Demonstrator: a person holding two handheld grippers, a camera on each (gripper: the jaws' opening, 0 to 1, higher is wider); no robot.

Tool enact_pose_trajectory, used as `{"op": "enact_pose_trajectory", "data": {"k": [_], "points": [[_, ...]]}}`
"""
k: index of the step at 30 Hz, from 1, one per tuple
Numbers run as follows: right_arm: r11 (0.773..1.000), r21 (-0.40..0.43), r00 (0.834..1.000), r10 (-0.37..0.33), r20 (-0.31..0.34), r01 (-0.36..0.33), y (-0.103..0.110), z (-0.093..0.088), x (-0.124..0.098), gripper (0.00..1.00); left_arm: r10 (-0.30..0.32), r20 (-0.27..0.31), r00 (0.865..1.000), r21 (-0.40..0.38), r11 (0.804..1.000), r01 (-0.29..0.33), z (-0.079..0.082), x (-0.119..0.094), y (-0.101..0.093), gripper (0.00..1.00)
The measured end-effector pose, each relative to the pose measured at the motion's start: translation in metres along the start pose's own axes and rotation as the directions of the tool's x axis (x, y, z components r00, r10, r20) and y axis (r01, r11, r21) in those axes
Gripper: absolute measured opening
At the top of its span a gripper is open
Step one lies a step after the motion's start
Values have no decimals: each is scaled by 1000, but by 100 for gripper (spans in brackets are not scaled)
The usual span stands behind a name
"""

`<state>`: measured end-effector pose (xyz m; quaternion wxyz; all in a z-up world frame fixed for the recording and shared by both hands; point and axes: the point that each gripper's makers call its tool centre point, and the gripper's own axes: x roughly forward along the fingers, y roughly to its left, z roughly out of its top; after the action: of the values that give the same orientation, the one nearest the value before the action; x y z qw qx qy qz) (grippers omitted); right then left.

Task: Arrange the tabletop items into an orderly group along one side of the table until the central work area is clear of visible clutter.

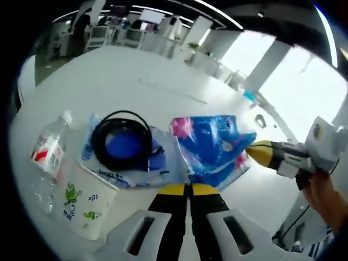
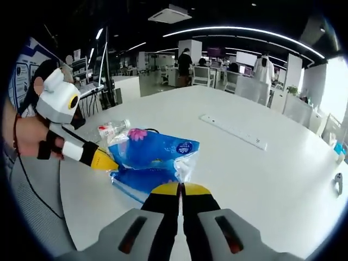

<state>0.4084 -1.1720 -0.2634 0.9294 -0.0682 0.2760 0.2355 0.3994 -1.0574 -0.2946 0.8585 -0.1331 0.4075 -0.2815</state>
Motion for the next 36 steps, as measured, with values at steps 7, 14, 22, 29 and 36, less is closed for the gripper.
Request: {"op": "enact_pose_trajectory", "data": {"k": [7,14,22,29,36], "points": [[995,64,997,-73,17,72,-21,-2,-23,0,-63,-48,997,36,997,65,12,15,-24,0],[974,159,986,-164,1,162,-55,-15,-48,0,-125,-108,986,51,990,131,14,38,-57,0],[945,231,973,-225,-54,231,-91,-39,-63,0,-165,-192,967,36,984,175,4,72,-88,0],[935,248,967,-240,-82,253,-107,-52,-62,0,-175,-237,956,9,983,182,-1,91,-96,0],[924,282,965,-237,-108,259,-120,-64,-53,0,-172,-279,945,-10,984,176,0,109,-95,0]]}}
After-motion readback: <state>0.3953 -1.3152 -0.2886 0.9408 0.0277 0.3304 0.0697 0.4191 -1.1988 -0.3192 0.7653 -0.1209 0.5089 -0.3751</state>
